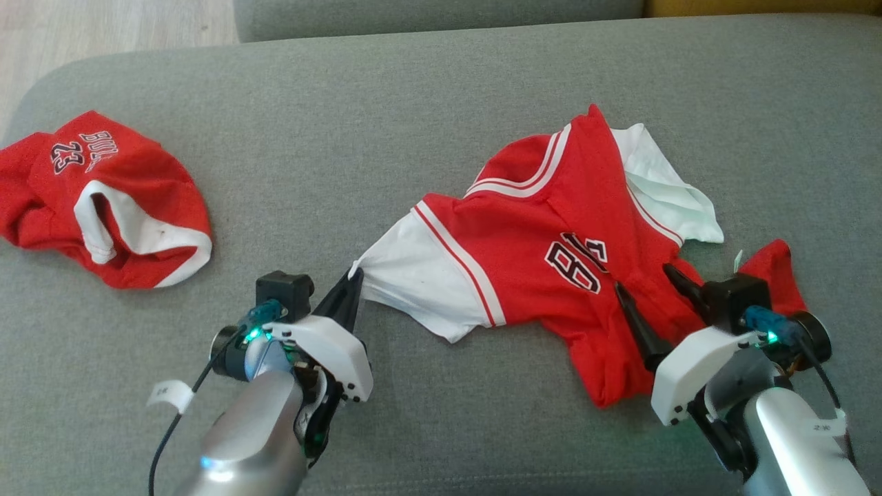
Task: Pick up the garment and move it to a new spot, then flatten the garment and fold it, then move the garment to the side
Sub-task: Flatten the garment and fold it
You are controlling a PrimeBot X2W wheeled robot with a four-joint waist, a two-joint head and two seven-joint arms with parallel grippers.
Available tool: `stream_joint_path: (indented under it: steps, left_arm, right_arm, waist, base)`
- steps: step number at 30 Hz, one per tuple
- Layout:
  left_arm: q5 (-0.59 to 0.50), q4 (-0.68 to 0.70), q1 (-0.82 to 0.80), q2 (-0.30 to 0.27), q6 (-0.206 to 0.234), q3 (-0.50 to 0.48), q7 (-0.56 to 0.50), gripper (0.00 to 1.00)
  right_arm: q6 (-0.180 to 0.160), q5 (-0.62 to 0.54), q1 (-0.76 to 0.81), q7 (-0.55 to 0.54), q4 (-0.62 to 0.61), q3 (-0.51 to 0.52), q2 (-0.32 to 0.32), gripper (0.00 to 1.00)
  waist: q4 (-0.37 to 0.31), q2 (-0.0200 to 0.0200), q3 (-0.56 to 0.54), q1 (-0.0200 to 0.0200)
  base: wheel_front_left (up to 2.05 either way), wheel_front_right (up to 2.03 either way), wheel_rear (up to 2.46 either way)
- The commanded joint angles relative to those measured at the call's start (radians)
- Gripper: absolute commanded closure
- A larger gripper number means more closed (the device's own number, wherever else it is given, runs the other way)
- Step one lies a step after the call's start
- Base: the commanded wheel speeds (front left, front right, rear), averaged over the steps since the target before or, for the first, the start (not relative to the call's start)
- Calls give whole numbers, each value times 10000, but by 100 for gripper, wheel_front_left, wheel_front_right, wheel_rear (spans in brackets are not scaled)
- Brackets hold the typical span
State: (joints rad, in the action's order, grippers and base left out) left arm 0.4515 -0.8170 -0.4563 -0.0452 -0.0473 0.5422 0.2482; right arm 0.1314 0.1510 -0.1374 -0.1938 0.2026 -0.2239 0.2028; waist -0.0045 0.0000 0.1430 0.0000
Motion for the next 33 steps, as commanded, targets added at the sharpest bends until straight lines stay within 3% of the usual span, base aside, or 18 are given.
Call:
stream_joint_path:
  steps: [1, 11, 12, 14, 25, 33]
  left_arm:
    - [96, 283, -396, -86, 58, -212, 112, 100]
    - [93, 319, -435, -79, 71, -146, 127, 100]
    - [94, 317, -442, -79, 71, -144, 128, 100]
    - [99, 311, -454, -78, 73, -146, 129, 100]
    - [191, 371, -346, -89, 126, -326, 133, 100]
    - [541, 1059, -39, -177, 189, -1088, 134, 100]
  right_arm:
    - [-7, 96, -318, -73, -301, -209, 183, 0]
    - [-7, 395, -313, -311, -182, -422, 255, 0]
    - [-7, 415, -317, -326, -183, -435, 264, 51]
    - [-7, 447, -320, -344, -189, -456, 283, 100]
    - [-7, 557, -269, -173, -598, -249, 412, 100]
    - [-7, 615, -191, 157, -1652, 590, 821, 100]
  waist:
    - [-15, 0, 2, 0]
    - [-11, 0, 50, 0]
    - [-5, 0, 55, 0]
    - [7, 0, 61, 0]
    - [-25, 0, -141, 0]
    - [-130, 0, -605, 0]
  base:
    - [0, 0, 0]
    - [0, 0, 0]
    - [0, 0, 0]
    - [0, 0, 0]
    - [0, 0, 0]
    - [0, 0, 0]
